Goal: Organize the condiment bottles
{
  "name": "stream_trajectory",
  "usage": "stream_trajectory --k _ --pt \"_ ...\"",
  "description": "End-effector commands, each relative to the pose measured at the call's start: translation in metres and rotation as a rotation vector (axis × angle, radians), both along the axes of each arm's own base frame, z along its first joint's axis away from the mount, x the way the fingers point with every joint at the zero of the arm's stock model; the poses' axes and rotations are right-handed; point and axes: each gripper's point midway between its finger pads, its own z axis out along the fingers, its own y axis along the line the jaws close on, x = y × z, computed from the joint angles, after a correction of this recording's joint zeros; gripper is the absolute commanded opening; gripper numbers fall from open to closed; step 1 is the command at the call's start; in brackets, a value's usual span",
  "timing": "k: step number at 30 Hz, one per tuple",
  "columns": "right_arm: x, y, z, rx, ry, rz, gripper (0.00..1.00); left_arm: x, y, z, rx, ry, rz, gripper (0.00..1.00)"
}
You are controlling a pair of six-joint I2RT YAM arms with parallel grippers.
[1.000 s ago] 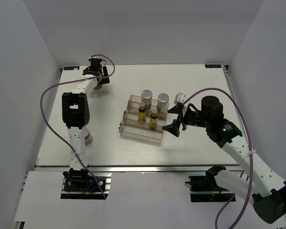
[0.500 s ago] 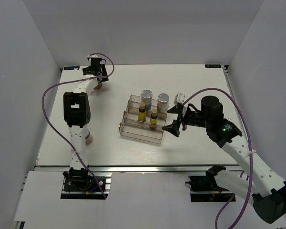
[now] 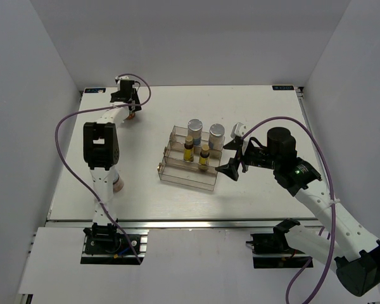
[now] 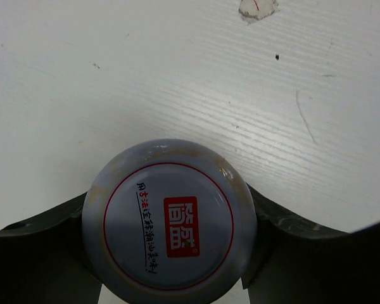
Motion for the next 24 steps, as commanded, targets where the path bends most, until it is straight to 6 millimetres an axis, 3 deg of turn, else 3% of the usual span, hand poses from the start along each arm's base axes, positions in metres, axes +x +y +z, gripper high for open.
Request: stream_trajectory --k 1,4,9,10,11,12,13,16,17,18,19,20,21,24 --pt "0.004 -0.001 -0.002 -0.004 -0.018 -0.015 0.89 -0.008 -0.006 0.052 -0.021 -0.067 -0.037 0.2" --pt "0.005 -0.001 -0.003 -0.006 -0.021 -0.019 0.89 -0.025 -0.017 0.06 -0.073 -0.051 -0.076 0.11" --pt "0.005 -0.001 -0.004 -0.007 -0.017 -0.02 0.89 -0.072 -0.032 0.085 -0.176 -0.044 -0.115 0.04" --pt "0.006 -0.001 -0.005 -0.007 -0.017 -0.023 0.89 -0.079 -0.034 0.091 -0.187 -0.05 -0.121 0.03" --pt "0.006 -0.001 -0.005 -0.007 -0.014 -0.021 0.89 -0.088 -0.034 0.113 -0.196 -0.088 -0.13 0.02" --pt "0.007 -0.001 -0.006 -0.008 -0.011 -0.027 0.89 -0.1 -0.038 0.108 -0.207 -0.067 -0.137 0.0" --pt "0.007 -0.001 -0.007 -0.007 -0.009 -0.026 0.88 -0.111 -0.039 0.129 -0.213 -0.095 -0.144 0.0" --pt "0.007 0.0 -0.009 -0.008 0.001 -0.027 0.85 -0.14 -0.049 0.135 -0.224 -0.077 -0.185 0.0" --pt "0.008 0.0 -0.01 -0.009 0.004 -0.029 0.83 -0.151 -0.051 0.154 -0.224 -0.11 -0.204 0.0" --pt "0.008 0.0 -0.011 -0.011 0.007 -0.032 0.8 -0.159 -0.057 0.158 -0.228 -0.11 -0.23 0.0" --pt "0.009 0.0 -0.011 -0.009 0.009 -0.035 0.73 -0.173 -0.064 0.152 -0.248 -0.08 -0.266 0.0" --pt "0.009 0.0 -0.01 -0.009 0.007 -0.036 0.65 -0.183 -0.07 0.166 -0.259 -0.103 -0.298 0.0" --pt "0.01 -0.001 -0.009 -0.007 0.002 -0.042 0.49 -0.197 -0.081 0.157 -0.261 -0.068 -0.346 0.0" --pt "0.009 -0.002 -0.006 0.006 -0.004 -0.047 0.19 -0.231 -0.124 0.167 -0.284 -0.069 -0.521 0.0"
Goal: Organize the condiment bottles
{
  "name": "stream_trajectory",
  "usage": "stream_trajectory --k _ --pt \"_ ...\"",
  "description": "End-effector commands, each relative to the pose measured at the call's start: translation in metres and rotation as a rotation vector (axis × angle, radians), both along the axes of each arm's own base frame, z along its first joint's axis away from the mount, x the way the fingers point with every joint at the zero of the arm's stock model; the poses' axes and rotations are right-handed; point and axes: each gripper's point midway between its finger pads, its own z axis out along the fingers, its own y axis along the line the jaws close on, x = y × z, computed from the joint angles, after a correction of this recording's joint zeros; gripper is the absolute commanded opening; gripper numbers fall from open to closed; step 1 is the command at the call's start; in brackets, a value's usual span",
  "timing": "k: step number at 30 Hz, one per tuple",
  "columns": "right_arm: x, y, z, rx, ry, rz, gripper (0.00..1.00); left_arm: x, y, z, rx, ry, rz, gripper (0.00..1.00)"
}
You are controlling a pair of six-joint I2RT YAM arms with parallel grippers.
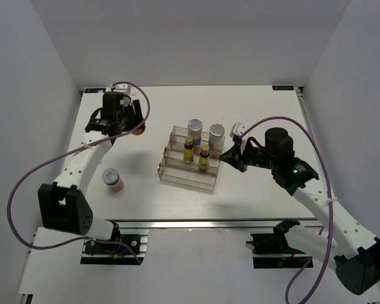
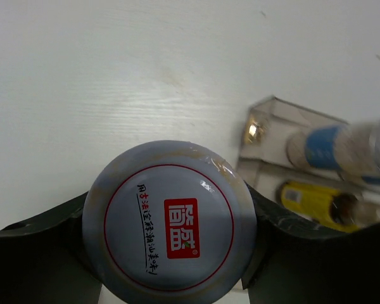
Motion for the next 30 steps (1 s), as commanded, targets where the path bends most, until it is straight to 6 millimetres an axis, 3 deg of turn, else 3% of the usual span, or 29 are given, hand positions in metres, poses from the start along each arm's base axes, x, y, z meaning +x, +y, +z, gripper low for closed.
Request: stream_trajectory --k 1,5,8,23,30 --pt "0.004 -0.002 0.005 0.022 -0.026 -0.036 0.05 -0.04 -0.057 0.017 -0.041 -0.033 -0.238 0.0" --pt "0.01 -0.007 0.01 0.037 -0.051 -0.081 0.0 -0.075 -0.097 0.015 -0.067 -0.026 -0.393 0.0" --pt "0.015 -0.012 0.011 0.036 -0.054 -0.107 0.0 -0.085 -0.111 0.01 -0.088 -0.025 -0.447 0.0" --pt "0.023 -0.016 0.004 0.023 -0.045 -0.133 0.0 -0.094 -0.173 -0.042 -0.103 0.069 -0.593 0.0" --pt "0.023 -0.016 0.005 0.023 -0.049 -0.131 0.0 -0.101 -0.18 -0.063 -0.066 0.115 -0.592 0.0"
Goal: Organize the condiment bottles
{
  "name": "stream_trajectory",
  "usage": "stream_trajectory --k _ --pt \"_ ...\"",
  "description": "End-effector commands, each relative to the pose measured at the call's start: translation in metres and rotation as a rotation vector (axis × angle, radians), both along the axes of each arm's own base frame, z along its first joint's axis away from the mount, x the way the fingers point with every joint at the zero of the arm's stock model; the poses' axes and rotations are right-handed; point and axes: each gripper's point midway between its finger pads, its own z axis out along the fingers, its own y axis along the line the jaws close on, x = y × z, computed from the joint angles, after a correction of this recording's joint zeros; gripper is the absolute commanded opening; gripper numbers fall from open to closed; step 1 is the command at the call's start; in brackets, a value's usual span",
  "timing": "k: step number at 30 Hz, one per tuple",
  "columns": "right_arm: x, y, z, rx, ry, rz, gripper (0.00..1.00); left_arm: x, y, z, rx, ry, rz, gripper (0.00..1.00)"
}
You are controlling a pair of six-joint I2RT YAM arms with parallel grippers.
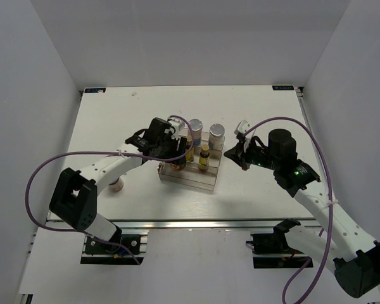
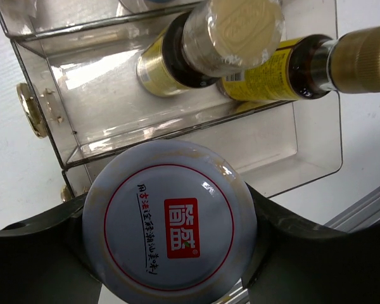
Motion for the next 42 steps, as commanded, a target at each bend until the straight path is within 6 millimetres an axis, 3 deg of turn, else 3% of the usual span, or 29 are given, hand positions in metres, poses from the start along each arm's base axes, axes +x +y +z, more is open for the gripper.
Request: stream_trajectory --k 1,10,12,15,17,18,23,27,31,33,34,35,37,38,39,40,42 --pt "0.005 0.001 0.01 0.024 -0.04 -0.005 0.0 0.01 -0.009 0.021 -0.046 -0.093 0.015 0.0" --pt "0.003 0.002 0.009 0.024 -0.037 0.006 0.0 0.005 -0.015 -0.008 0.039 -0.088 0.041 0.04" --pt "0.003 0.002 0.009 0.024 -0.039 0.005 0.0 0.009 -0.01 -0.016 0.086 -0.097 0.075 0.14" --pt "0.003 0.002 0.01 0.025 -0.04 0.005 0.0 0.007 -0.013 -0.02 0.11 -0.106 0.084 0.46" --pt "0.003 0.002 0.009 0.024 -0.038 0.006 0.0 0.005 -0.014 -0.02 0.115 -0.111 0.091 0.58" --pt "0.003 0.002 0.009 0.024 -0.037 0.008 0.0 0.005 -0.015 -0.019 0.116 -0.114 0.093 0.66" --pt "0.002 0.003 0.009 0.025 -0.034 0.014 0.0 0.002 -0.012 -0.007 0.107 -0.129 0.102 0.74" --pt "0.001 0.003 0.008 0.025 -0.032 0.02 0.0 0.0 -0.011 0.014 0.072 -0.155 0.109 0.88" --pt "0.0 0.004 0.009 0.025 -0.033 0.025 0.0 -0.003 -0.006 0.037 0.056 -0.182 0.117 0.9" --pt "0.0 0.003 0.009 0.024 -0.034 0.024 0.0 -0.006 -0.002 0.04 0.064 -0.177 0.127 0.89" --pt "0.0 0.003 0.009 0.024 -0.034 0.024 0.0 -0.009 0.002 0.061 0.034 -0.209 0.142 0.84" --pt "0.0 0.003 0.009 0.025 -0.035 0.024 0.0 -0.009 0.009 0.068 0.036 -0.226 0.175 0.79" --pt "0.0 0.003 0.01 0.027 -0.039 0.024 0.0 -0.018 0.027 0.094 -0.018 -0.263 0.269 0.56" --pt "-0.001 0.003 0.011 0.028 -0.041 0.024 0.0 -0.02 0.043 0.093 -0.019 -0.269 0.369 0.25" --pt "-0.001 0.004 0.011 0.029 -0.042 0.027 0.0 -0.023 0.054 0.096 -0.028 -0.28 0.425 0.14" --pt "-0.001 0.003 0.011 0.029 -0.042 0.027 0.0 -0.033 0.07 0.105 -0.046 -0.296 0.475 0.06" --pt "-0.001 0.004 0.01 0.028 -0.037 0.031 0.0 -0.041 0.098 0.1 -0.036 -0.287 0.637 0.0"
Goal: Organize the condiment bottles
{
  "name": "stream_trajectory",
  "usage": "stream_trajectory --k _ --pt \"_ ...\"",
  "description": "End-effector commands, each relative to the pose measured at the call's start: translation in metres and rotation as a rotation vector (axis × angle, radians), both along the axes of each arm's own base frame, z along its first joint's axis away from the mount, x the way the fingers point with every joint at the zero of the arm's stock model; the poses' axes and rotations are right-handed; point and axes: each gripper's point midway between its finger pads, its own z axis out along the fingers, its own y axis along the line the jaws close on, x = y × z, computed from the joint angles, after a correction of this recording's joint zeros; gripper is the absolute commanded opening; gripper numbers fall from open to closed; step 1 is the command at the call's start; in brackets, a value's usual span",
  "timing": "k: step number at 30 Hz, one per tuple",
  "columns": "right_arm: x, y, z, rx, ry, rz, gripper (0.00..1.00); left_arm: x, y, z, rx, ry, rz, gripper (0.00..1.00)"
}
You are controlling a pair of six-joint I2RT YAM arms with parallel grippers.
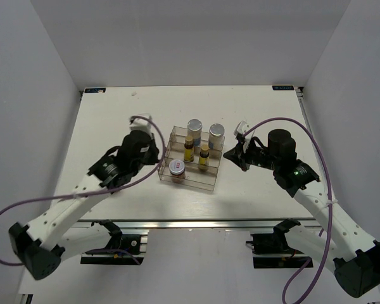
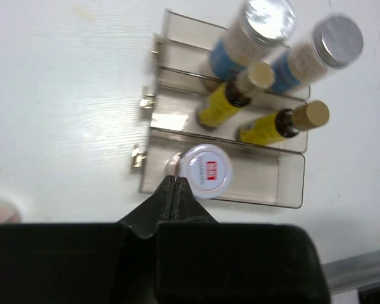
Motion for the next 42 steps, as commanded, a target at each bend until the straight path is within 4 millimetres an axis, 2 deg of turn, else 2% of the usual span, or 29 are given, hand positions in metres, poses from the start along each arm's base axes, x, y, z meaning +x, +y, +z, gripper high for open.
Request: stream_trajectory --k 1,2,3,4,5,6,8,12,14,17,19,20,21,23,24,26,28,33,37,39,42 --pt "0.002 0.002 0.012 0.027 -0.044 0.014 0.0 -0.026 0.063 -0.005 -0.001 0.033 0.3 0.0" --pt "0.001 0.003 0.013 0.029 -0.044 0.015 0.0 -0.03 0.08 -0.008 0.022 0.029 0.378 0.08" --pt "0.001 0.003 0.011 0.026 -0.037 0.018 0.0 -0.035 0.088 -0.01 -0.019 0.043 0.457 0.17" --pt "0.001 0.003 0.011 0.028 -0.036 0.02 0.01 -0.047 0.105 -0.016 0.015 0.069 0.509 0.29" --pt "0.001 0.003 0.011 0.028 -0.036 0.02 0.01 -0.053 0.115 -0.019 0.012 0.075 0.567 0.48" --pt "0.0 0.004 0.011 0.029 -0.033 0.023 0.01 -0.063 0.129 -0.025 0.007 0.077 0.633 0.8" --pt "0.0 0.004 0.012 0.031 -0.033 0.024 0.02 -0.071 0.138 -0.031 -0.006 0.083 0.677 0.98" --pt "-0.001 0.003 0.014 0.035 -0.037 0.024 0.02 -0.087 0.146 -0.053 -0.06 0.122 0.724 0.98" --pt "-0.002 0.004 0.014 0.037 -0.038 0.026 0.02 -0.093 0.154 -0.067 -0.024 0.142 0.761 0.98" --pt "-0.004 0.004 0.016 0.042 -0.04 0.032 0.03 -0.086 0.155 -0.071 0.017 0.141 0.787 0.98" --pt "-0.005 0.004 0.016 0.043 -0.04 0.035 0.03 -0.079 0.156 -0.083 0.076 0.194 0.798 0.98" --pt "-0.005 0.003 0.017 0.045 -0.041 0.033 0.03 -0.075 0.167 -0.091 0.081 0.228 0.848 0.98" --pt "-0.005 0.004 0.017 0.047 -0.041 0.035 0.03 -0.064 0.168 -0.097 0.093 0.245 0.82 0.98" --pt "-0.006 0.004 0.02 0.05 -0.048 0.035 0.03 -0.062 0.187 -0.115 0.091 0.322 0.853 0.98" --pt "-0.006 0.003 0.02 0.051 -0.048 0.033 0.03 -0.052 0.19 -0.115 0.065 0.303 0.861 0.98" --pt "-0.007 0.002 0.021 0.054 -0.052 0.032 0.03 -0.047 0.203 -0.115 0.077 0.294 0.892 0.98" --pt "-0.007 0.002 0.023 0.058 -0.054 0.036 0.03 -0.039 0.205 -0.119 0.088 0.302 0.894 0.98" --pt "-0.01 0.004 0.021 0.059 -0.043 0.055 0.03 -0.016 0.199 -0.127 0.091 0.335 0.854 0.98" --pt "-0.01 0.004 0.02 0.058 -0.041 0.056 0.03 -0.006 0.197 -0.128 0.102 0.344 0.844 0.98" --pt "-0.01 0.004 0.021 0.058 -0.045 0.054 0.03 -0.004 0.197 -0.127 0.103 0.34 0.845 0.94" --pt "-0.01 0.004 0.021 0.058 -0.046 0.056 0.03 -0.004 0.197 -0.127 0.104 0.341 0.84 0.82"
